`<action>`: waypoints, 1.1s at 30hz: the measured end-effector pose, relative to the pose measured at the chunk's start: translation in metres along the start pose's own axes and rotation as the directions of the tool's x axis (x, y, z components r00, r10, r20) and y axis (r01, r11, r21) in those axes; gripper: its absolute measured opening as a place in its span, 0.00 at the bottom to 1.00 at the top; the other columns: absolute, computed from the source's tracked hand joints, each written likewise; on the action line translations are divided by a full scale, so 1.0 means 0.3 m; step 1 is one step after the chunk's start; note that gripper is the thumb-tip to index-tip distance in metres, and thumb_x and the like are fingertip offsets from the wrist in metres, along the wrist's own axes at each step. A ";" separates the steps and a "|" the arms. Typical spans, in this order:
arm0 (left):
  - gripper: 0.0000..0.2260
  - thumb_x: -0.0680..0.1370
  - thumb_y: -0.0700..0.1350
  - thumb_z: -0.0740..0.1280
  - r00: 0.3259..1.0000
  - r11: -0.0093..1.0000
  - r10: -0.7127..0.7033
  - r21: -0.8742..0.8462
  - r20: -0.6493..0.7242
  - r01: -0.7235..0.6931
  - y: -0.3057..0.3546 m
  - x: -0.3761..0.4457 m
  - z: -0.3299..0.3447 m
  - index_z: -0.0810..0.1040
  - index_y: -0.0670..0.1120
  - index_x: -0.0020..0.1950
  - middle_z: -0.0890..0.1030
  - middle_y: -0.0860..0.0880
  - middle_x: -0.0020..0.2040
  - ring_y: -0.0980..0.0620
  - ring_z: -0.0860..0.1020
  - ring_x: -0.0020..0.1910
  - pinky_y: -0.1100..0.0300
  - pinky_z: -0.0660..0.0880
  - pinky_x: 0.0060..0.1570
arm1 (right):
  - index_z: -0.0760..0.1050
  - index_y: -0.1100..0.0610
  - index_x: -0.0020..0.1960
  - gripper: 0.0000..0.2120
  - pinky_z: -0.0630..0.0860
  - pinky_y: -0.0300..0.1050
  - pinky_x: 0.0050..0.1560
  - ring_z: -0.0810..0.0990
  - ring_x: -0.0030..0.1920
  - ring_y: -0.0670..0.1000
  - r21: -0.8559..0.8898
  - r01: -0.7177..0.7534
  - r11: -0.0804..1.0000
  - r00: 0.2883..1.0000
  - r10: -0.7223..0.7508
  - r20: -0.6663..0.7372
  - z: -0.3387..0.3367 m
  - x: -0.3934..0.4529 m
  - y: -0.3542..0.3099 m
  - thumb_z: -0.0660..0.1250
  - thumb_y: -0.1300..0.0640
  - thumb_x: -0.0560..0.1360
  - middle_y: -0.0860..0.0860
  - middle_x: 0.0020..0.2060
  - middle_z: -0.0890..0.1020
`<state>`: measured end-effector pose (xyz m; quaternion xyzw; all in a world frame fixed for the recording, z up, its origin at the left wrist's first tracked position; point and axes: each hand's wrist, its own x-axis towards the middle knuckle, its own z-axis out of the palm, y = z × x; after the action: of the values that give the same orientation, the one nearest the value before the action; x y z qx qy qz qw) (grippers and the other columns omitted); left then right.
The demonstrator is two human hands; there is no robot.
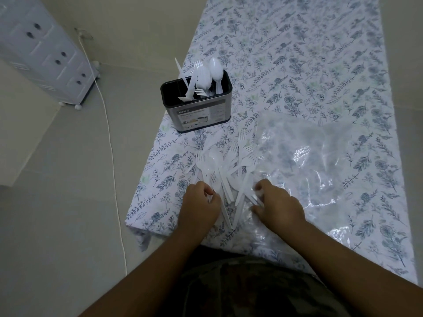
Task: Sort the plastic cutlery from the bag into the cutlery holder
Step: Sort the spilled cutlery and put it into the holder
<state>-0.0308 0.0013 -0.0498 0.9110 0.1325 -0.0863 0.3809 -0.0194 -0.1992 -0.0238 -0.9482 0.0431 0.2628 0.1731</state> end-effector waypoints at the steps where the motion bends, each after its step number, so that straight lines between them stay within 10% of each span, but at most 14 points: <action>1: 0.07 0.75 0.49 0.69 1.000 1.000 0.002 -0.001 0.000 -0.002 0.002 0.002 0.000 0.71 0.53 0.43 0.70 0.55 0.43 0.57 0.71 0.42 0.65 0.66 0.38 | 0.69 0.46 0.63 0.20 0.77 0.48 0.50 0.80 0.53 0.50 0.059 -0.019 0.998 0.999 0.018 0.028 -0.004 0.002 0.007 0.73 0.49 0.74 0.43 0.52 0.79; 7: 0.17 0.75 0.51 0.70 0.999 0.997 0.018 0.078 -0.051 -0.014 0.048 0.020 0.002 0.72 0.49 0.62 0.72 0.49 0.58 0.50 0.70 0.60 0.55 0.73 0.57 | 0.79 0.50 0.49 0.07 0.72 0.40 0.36 0.77 0.40 0.47 0.105 -0.047 0.993 0.988 0.030 0.151 -0.056 0.027 0.041 0.70 0.62 0.76 0.48 0.44 0.80; 13: 0.34 0.80 0.57 0.62 0.992 0.982 0.006 0.186 0.129 -0.030 0.070 0.025 0.035 0.49 0.53 0.82 0.46 0.48 0.82 0.45 0.46 0.80 0.44 0.51 0.77 | 0.82 0.54 0.48 0.06 0.73 0.38 0.35 0.80 0.38 0.49 0.071 -0.042 0.997 0.948 0.017 0.318 -0.130 0.003 0.086 0.68 0.63 0.78 0.51 0.41 0.83; 19: 0.25 0.81 0.57 0.58 0.965 0.968 0.185 0.133 0.184 -0.211 0.062 0.033 0.038 0.63 0.53 0.78 0.64 0.49 0.78 0.48 0.58 0.77 0.43 0.56 0.77 | 0.80 0.55 0.55 0.18 0.77 0.44 0.32 0.82 0.31 0.54 0.242 -0.241 0.940 0.808 0.056 0.587 -0.237 -0.047 0.120 0.55 0.70 0.78 0.56 0.33 0.84; 24: 0.15 0.78 0.46 0.67 0.975 0.997 0.075 0.041 -0.209 -0.068 0.024 0.149 -0.042 0.74 0.47 0.64 0.75 0.49 0.60 0.51 0.69 0.62 0.58 0.69 0.59 | 0.78 0.59 0.50 0.12 0.61 0.41 0.28 0.67 0.28 0.50 0.363 -0.287 0.887 0.864 0.076 0.498 -0.248 -0.029 0.111 0.55 0.65 0.79 0.54 0.32 0.75; 33: 0.05 0.80 0.43 0.64 0.998 0.943 -0.047 0.327 -0.044 0.059 0.012 0.279 -0.079 0.74 0.43 0.54 0.78 0.44 0.51 0.46 0.77 0.49 0.54 0.76 0.46 | 0.78 0.55 0.57 0.09 0.70 0.44 0.32 0.72 0.32 0.50 0.692 -0.303 0.655 0.920 0.011 0.392 -0.215 -0.010 -0.015 0.59 0.59 0.84 0.54 0.36 0.76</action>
<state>0.0513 0.0305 -0.0527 0.9591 0.1476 -0.1013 0.2193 0.0099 -0.2176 0.0309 -0.7242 0.1977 0.4027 0.5238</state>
